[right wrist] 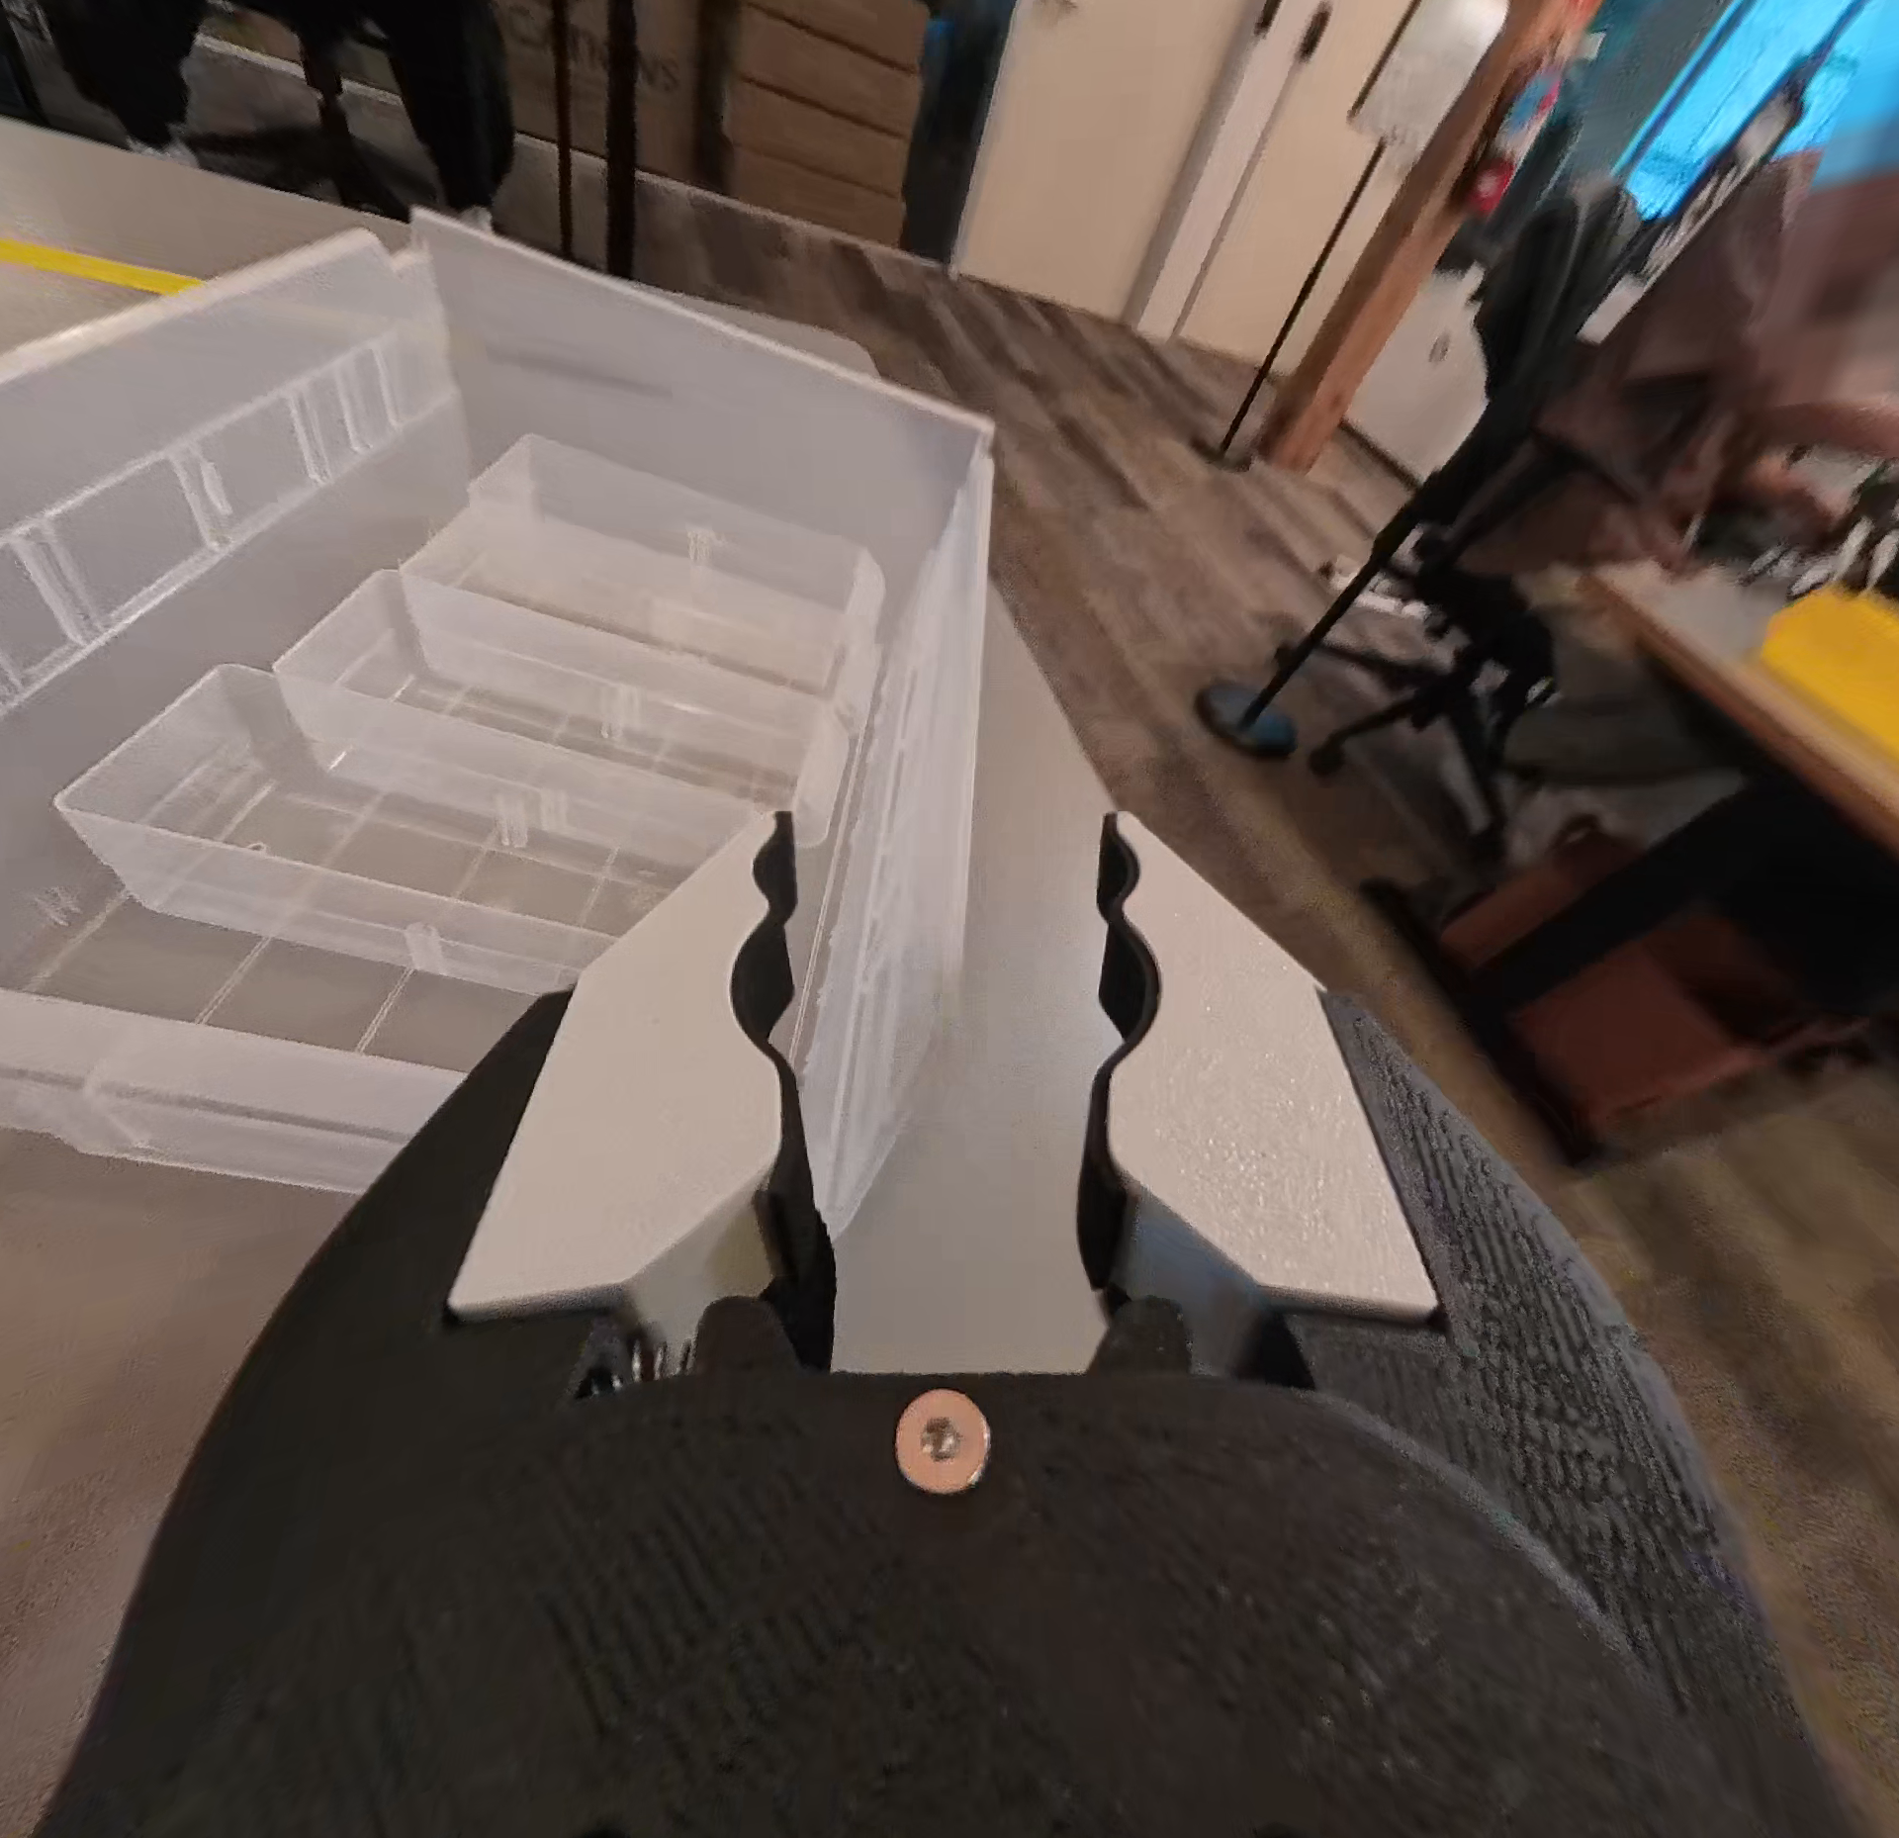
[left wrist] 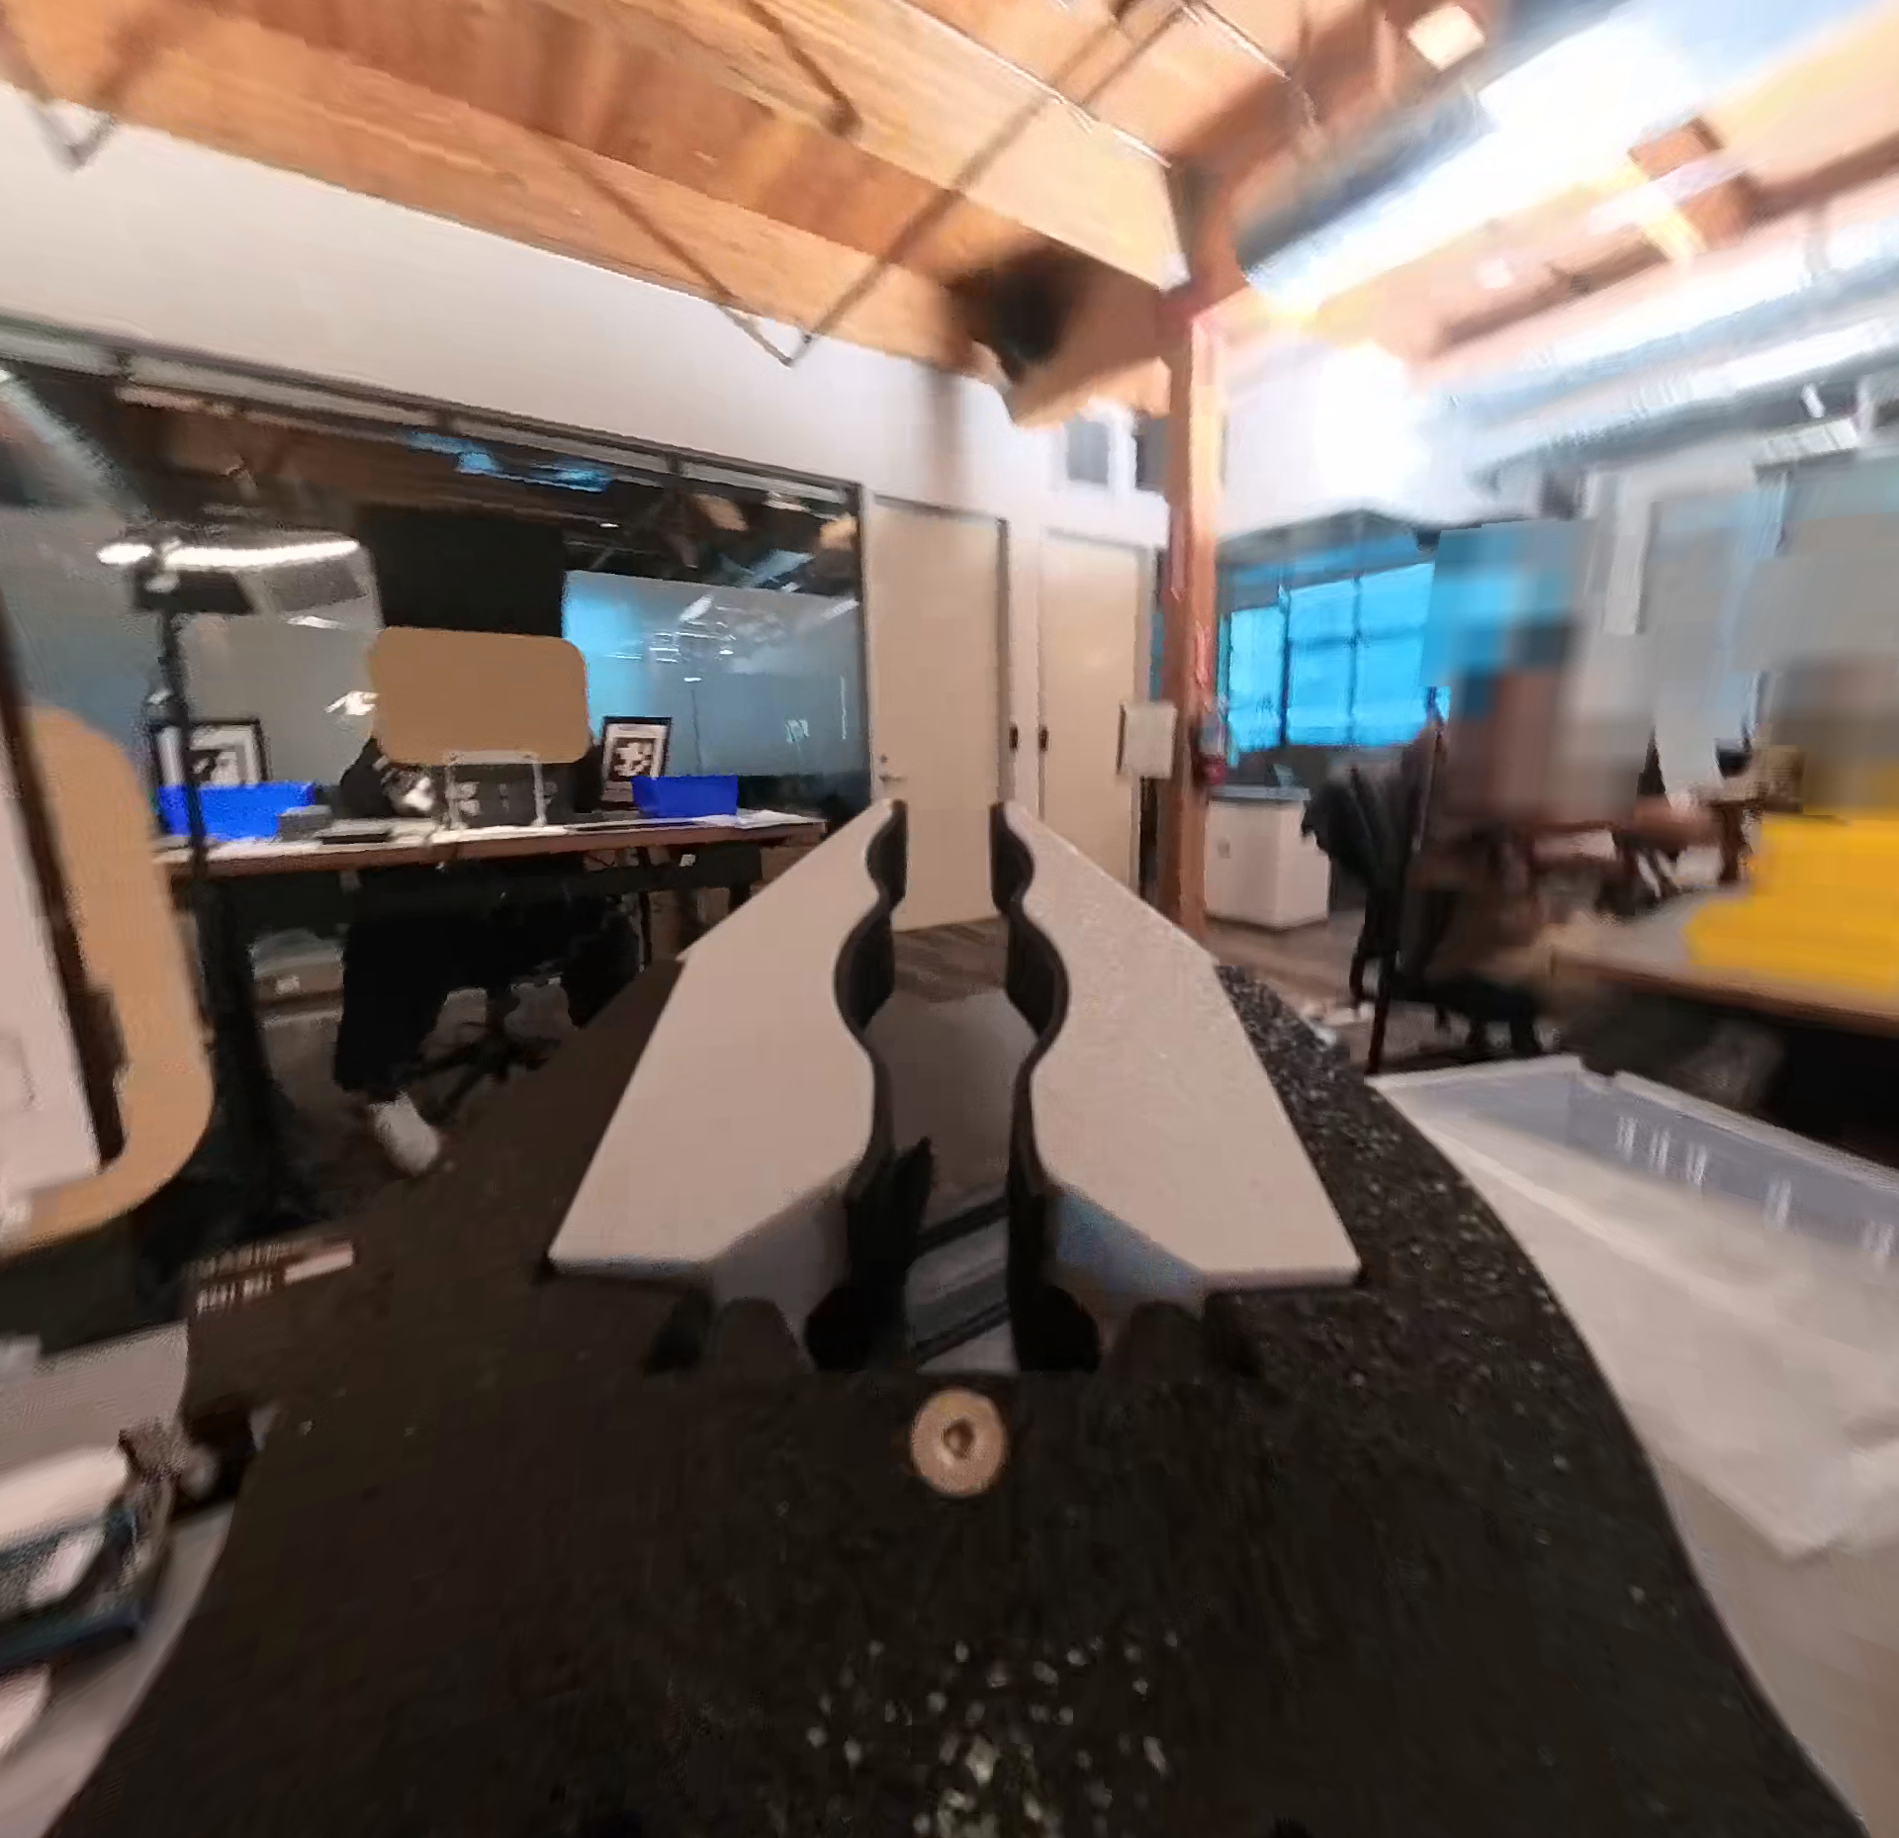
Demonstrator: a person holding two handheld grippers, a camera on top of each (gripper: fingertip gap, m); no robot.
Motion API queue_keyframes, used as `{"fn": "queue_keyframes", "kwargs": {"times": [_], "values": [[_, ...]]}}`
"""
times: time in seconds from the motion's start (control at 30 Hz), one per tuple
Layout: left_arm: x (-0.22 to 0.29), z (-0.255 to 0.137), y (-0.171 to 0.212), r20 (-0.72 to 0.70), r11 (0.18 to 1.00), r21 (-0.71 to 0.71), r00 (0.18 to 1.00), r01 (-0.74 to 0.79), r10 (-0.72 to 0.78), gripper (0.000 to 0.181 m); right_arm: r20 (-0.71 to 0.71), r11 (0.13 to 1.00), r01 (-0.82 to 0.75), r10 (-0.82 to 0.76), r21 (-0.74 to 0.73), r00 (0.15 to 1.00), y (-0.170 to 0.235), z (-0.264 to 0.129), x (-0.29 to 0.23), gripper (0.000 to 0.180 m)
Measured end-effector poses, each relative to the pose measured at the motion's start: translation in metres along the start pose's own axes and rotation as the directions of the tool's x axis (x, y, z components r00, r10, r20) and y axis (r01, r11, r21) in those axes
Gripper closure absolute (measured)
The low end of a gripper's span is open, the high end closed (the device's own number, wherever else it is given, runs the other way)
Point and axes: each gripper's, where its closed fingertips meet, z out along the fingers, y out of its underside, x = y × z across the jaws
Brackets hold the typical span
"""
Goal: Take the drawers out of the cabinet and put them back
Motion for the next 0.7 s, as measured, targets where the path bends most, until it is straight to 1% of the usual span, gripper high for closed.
{"fn": "queue_keyframes", "kwargs": {"times": [0.03, 0.07, 0.13, 0.17, 0.2, 0.23, 0.3, 0.33, 0.37, 0.4, 0.43, 0.47, 0.5, 0.6, 0.63, 0.7], "values": [[-0.002, -0.013, -0.005, 0.050, 0.999, 0.014, 0.998, 0.031, -0.032, 0.167, 0.010, 0.999, -0.045, 0.046, -0.021, 0.999, 0.009, 0.004, 0.002, 0.122], [-0.003, -0.027, -0.006, 0.098, 0.999, 0.011, 0.995, 0.030, -0.031, 0.163, 0.014, 0.996, -0.080, 0.080, -0.049, 0.997, 0.018, 0.007, 0.003, 0.126], [-0.010, -0.056, -0.001, 0.212, 0.999, -0.042, 0.977, -0.002, 0.011, 0.145, 0.054, 0.987, -0.117, 0.124, -0.114, 0.991, 0.035, 0.014, 0.000, 0.133], [-0.013, -0.071, 0.003, 0.259, 0.997, -0.079, 0.965, -0.013, 0.033, 0.132, 0.078, 0.980, -0.137, 0.149, -0.147, 0.986, 0.041, 0.016, -0.003, 0.133], [-0.019, -0.088, 0.009, 0.320, 0.993, -0.117, 0.946, -0.007, 0.044, 0.110, 0.084, 0.973, -0.155, 0.170, -0.169, 0.982, 0.044, 0.017, -0.003, 0.133], [-0.027, -0.107, 0.016, 0.384, 0.987, -0.159, 0.922, 0.017, 0.046, 0.093, 0.081, 0.969, -0.164, 0.181, -0.187, 0.980, 0.046, 0.018, -0.001, 0.134], [-0.041, -0.143, 0.030, 0.477, 0.976, -0.209, 0.878, 0.067, 0.042, 0.080, 0.075, 0.954, -0.184, 0.207, -0.236, 0.976, 0.053, 0.019, 0.001, 0.141], [-0.050, -0.160, 0.039, 0.511, 0.968, -0.241, 0.857, 0.069, 0.066, 0.079, 0.099, 0.947, -0.207, 0.237, -0.248, 0.966, 0.054, 0.019, -0.002, 0.150], [-0.060, -0.176, 0.052, 0.535, 0.949, -0.308, 0.837, 0.065, 0.116, 0.076, 0.136, 0.939, -0.232, 0.272, -0.253, 0.953, 0.053, 0.020, -0.008, 0.163], [-0.069, -0.193, 0.069, 0.548, 0.913, -0.402, 0.818, 0.075, 0.174, 0.071, 0.180, 0.935, -0.244, 0.295, -0.258, 0.938, 0.052, 0.019, -0.014, 0.176], [-0.077, -0.208, 0.087, 0.548, 0.862, -0.496, 0.808, 0.105, 0.217, 0.063, 0.195, 0.936, -0.236, 0.291, -0.261, 0.937, 0.052, 0.019, -0.016, 0.177], [-0.081, -0.220, 0.104, 0.543, 0.815, -0.559, 0.810, 0.153, 0.220, 0.054, 0.199, 0.943, -0.204, 0.259, -0.262, 0.945, 0.052, 0.018, -0.016, 0.177], [-0.081, -0.229, 0.118, 0.541, 0.782, -0.586, 0.821, 0.213, 0.182, 0.047, 0.210, 0.950, -0.164, 0.223, -0.266, 0.952, 0.053, 0.016, -0.017, 0.177], [-0.076, -0.243, 0.143, 0.553, 0.719, -0.576, 0.833, 0.388, -0.006, 0.047, 0.266, 0.955, -0.093, 0.171, -0.283, 0.949, 0.055, 0.008, -0.020, 0.175], [-0.076, -0.248, 0.150, 0.550, 0.690, -0.596, 0.835, 0.409, -0.020, 0.048, 0.289, 0.956, -0.078, 0.162, -0.283, 0.943, 0.056, 0.005, -0.019, 0.176], [-0.075, -0.256, 0.162, 0.520, 0.636, -0.664, 0.854, 0.393, 0.015, 0.053, 0.351, 0.957, -0.052, 0.154, -0.284, 0.924, 0.058, 0.002, -0.014, 0.176]]}}
